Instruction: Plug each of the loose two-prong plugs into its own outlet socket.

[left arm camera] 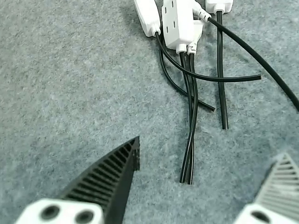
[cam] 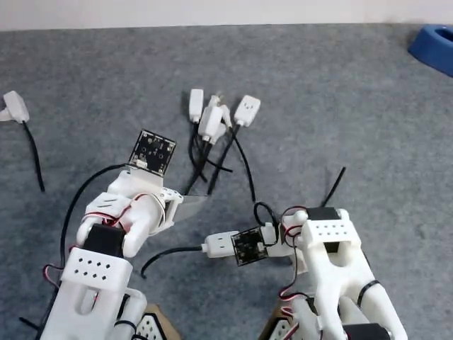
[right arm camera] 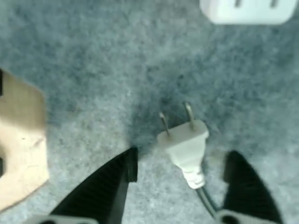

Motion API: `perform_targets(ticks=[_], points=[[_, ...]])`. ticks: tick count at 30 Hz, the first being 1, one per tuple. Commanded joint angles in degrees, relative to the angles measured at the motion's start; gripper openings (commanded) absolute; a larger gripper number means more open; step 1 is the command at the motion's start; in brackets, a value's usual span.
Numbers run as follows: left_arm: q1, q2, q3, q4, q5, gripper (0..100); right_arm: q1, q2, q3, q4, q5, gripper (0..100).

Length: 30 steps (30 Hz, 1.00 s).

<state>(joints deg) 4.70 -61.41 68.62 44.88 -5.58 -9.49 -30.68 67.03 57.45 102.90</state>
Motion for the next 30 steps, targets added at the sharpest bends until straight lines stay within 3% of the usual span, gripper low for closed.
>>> perform_targets(ticks=[1, 3, 12, 19, 30], points=[[-0.7, 0.0, -0.3, -1.0, -0.5, 41, 0.6, 0.3, 0.0, 0.0, 1.0, 7.8], [-0.7, 0.0, -0.3, -1.0, -0.5, 41, 0.7, 0.3, 0.0, 0.0, 1.0, 0.0], [-0.7, 0.0, -0.3, -0.9, -0.5, 41, 2.3, 0.8, 0.5, 0.0, 0.9, 0.7], [-0.7, 0.0, -0.3, -0.9, -0.5, 41, 4.6, 0.9, 1.3, -4.7, -5.7, 0.7], [-0.7, 0.0, -0.4, -0.9, -0.5, 41, 6.3, 0.4, 6.2, -8.6, -6.2, 3.1]])
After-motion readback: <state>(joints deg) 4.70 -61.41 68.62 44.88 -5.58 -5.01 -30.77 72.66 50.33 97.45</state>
